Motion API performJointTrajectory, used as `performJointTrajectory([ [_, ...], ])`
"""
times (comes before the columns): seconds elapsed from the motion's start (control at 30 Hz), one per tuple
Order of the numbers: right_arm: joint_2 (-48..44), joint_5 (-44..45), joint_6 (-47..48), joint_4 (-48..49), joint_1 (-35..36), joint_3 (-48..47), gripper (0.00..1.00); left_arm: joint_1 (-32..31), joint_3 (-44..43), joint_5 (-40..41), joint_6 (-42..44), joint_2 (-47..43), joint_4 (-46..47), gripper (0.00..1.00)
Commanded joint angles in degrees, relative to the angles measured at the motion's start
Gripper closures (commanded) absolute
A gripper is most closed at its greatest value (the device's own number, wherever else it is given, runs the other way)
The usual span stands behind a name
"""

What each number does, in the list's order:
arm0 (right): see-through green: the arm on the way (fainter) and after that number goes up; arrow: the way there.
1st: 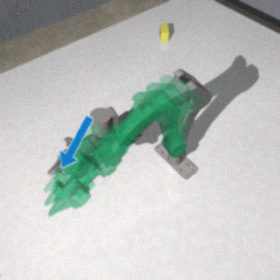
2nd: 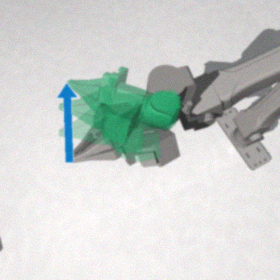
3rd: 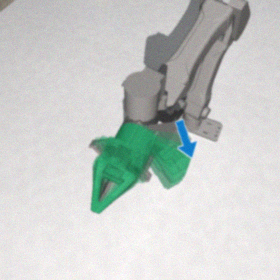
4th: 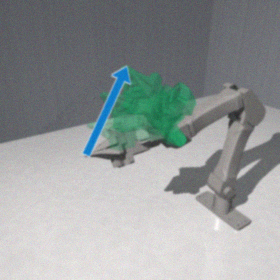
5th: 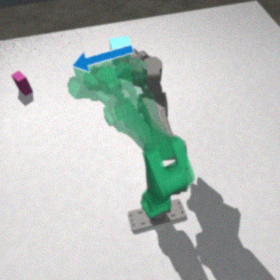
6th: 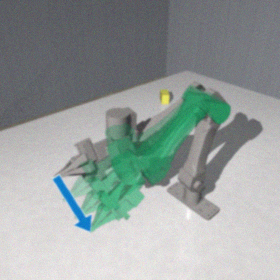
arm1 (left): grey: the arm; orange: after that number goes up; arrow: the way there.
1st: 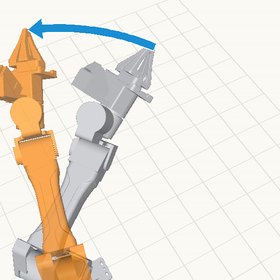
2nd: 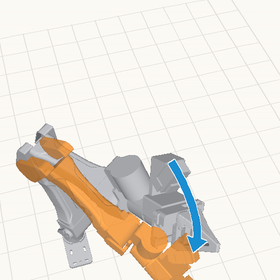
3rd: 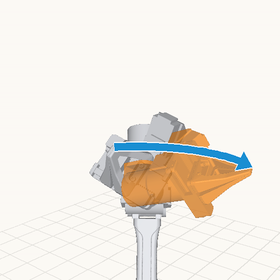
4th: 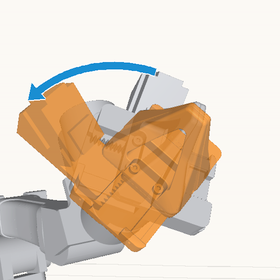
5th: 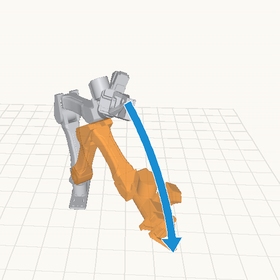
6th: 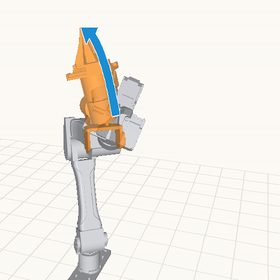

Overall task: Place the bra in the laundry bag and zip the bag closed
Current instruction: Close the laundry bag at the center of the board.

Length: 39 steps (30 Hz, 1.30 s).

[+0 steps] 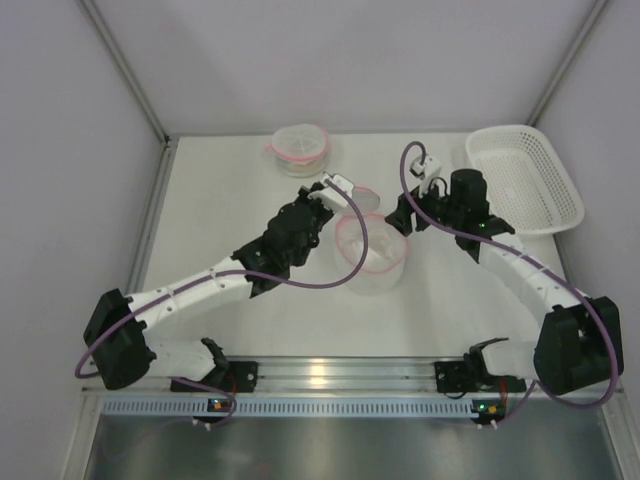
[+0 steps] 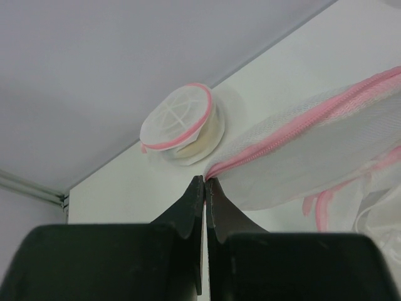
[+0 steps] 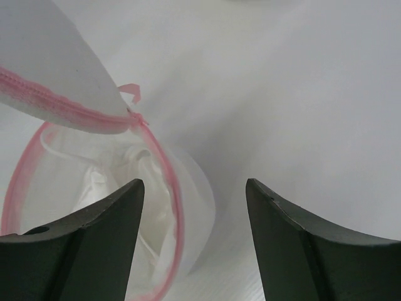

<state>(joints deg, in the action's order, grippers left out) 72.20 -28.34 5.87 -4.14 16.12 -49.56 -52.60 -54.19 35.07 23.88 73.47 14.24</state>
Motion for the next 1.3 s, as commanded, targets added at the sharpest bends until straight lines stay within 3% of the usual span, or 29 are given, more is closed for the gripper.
performJointTrajectory([
  [0.0,1.09,-8.57,0.11,7.57,-0.04,-2.03,0.33,0.48,-1.7,-3.08,-1.12,0.79,4.39,1.0],
  [0.27,3.63,-10.86,0.98,7.92,0.49,-1.41,0.36,0.66,-4.16,-4.83,-1.82,2.73,4.31,1.0],
  [0.57,7.77,-6.47,1.96,7.65,0.49,-1.5,0.4,0.66,-4.08,-5.1,-2.17,0.54,4.31,1.0],
  [0.67,8.56,-6.56,1.25,7.66,0.67,-2.47,0.55,0.66,-3.99,-6.24,-2.17,0.27,4.31,1.0],
  [0.7,8.74,-6.56,1.16,7.74,0.67,-2.56,0.68,0.66,-3.99,-6.5,-2.17,0.27,4.13,1.0],
  [0.77,8.57,-6.38,0.64,8.97,1.28,-2.21,0.81,0.66,-3.55,-7.55,-2.87,0.27,4.04,1.0],
  [0.8,8.57,-5.51,0.03,10.11,1.63,-1.86,0.95,0.57,-3.29,-8.08,-3.13,0.18,4.04,1.0],
  [0.83,8.22,-4.11,-2.07,11.34,1.9,-1.33,1.0,0.65,-3.03,-8.78,-3.4,0.01,4.04,1.0],
  [0.97,6.9,4.23,-12.09,19.42,1.99,3.31,1.0,-1.18,-2.58,-9.84,-6.65,-0.52,2.73,1.0],
  [1.13,4.88,6.71,-24.03,30.32,2.25,8.42,1.0,-6.8,-0.04,-12.03,-8.14,-1.31,0.01,0.99],
  [1.2,4.35,8.73,-25.73,32.61,2.42,10.44,1.0,-8.65,0.75,-15.97,-8.76,-1.14,-2.54,0.97],
  [1.27,4.0,10.4,-26.17,33.49,2.6,11.15,1.0,-10.76,0.58,-19.76,-10.34,-0.79,-6.91,0.83],
])
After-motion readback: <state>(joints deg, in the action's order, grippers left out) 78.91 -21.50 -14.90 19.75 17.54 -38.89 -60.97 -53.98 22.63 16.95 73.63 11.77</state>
